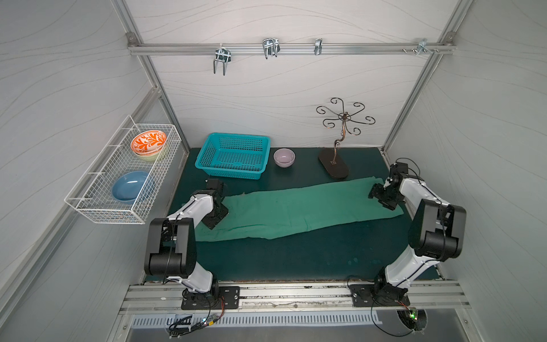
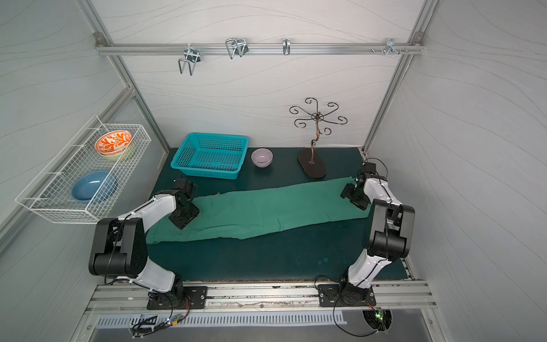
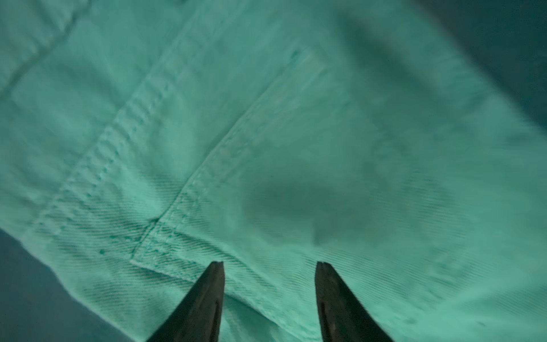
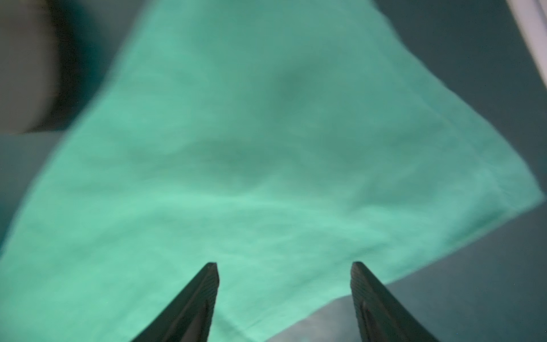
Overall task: Roll up the long pants
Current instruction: Fold the long pant at the center of the board.
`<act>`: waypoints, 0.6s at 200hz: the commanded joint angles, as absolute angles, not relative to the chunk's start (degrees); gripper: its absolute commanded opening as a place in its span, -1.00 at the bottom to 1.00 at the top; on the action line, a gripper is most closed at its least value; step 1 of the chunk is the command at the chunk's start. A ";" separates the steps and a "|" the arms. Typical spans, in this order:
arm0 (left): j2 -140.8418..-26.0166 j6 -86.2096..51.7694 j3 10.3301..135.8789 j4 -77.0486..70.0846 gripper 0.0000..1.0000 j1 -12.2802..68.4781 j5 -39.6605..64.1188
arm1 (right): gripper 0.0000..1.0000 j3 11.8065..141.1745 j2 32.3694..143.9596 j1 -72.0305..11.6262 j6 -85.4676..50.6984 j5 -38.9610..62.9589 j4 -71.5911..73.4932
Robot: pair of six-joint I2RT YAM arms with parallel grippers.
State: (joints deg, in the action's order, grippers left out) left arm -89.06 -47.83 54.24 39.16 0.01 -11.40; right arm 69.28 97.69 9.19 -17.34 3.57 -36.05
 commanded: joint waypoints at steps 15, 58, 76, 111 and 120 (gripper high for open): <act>-92.10 -46.52 59.17 38.20 0.08 3.28 -10.21 | 0.40 70.03 100.57 4.32 -16.29 13.78 -35.10; -97.37 -50.66 57.72 38.13 0.07 2.31 -8.51 | 0.36 70.77 105.22 3.07 -15.15 17.92 -36.74; -98.17 -51.97 56.32 38.73 0.04 -0.04 -8.09 | 0.33 70.96 106.67 5.87 -15.13 15.93 -37.24; -97.75 -51.70 55.20 39.99 0.05 -1.97 -9.88 | 0.37 72.49 107.50 11.55 -14.49 11.40 -38.32; -97.42 -50.74 55.57 39.84 0.06 -1.93 -9.88 | 0.37 73.20 106.99 12.58 -13.91 12.31 -38.60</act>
